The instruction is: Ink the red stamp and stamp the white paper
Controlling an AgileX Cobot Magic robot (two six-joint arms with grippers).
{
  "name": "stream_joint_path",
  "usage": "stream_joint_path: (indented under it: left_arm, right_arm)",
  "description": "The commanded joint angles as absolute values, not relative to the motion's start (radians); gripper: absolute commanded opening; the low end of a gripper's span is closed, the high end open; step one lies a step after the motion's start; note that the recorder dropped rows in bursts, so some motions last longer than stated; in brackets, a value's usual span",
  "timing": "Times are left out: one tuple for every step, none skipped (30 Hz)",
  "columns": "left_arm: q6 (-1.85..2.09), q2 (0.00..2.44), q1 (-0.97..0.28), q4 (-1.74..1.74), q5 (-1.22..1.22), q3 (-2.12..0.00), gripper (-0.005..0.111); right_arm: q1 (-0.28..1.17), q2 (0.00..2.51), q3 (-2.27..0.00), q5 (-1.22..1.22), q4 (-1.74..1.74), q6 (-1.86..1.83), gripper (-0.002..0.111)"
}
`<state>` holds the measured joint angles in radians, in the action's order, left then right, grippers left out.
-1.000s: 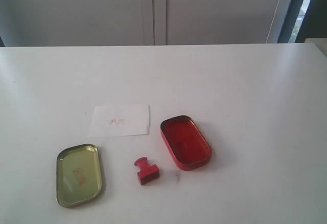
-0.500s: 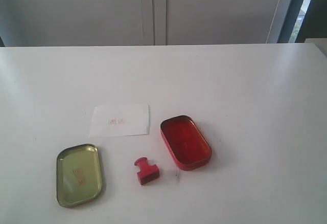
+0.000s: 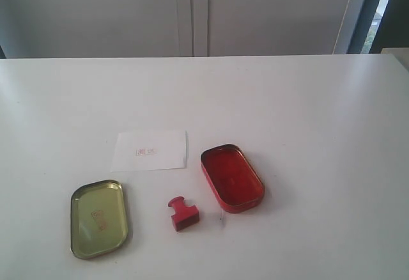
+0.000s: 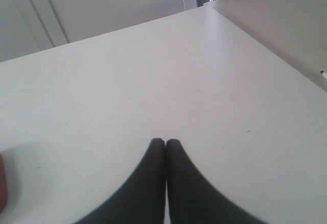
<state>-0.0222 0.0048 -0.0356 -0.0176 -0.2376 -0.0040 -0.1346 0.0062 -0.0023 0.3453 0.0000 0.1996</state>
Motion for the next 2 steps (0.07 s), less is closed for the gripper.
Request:
stream_joint_path:
  left_arm:
    - [-0.022,0.0,-0.031,-0.014,-0.235,0.0,0.0]
    - [-0.022,0.0,-0.031,-0.014,-0.235,0.0,0.0]
  right_arm:
    - [-0.139,0.0,0.0,0.342,0.0,0.199,0.0]
    - [-0.139,0.0,0.0,0.342,0.0,0.199,0.0]
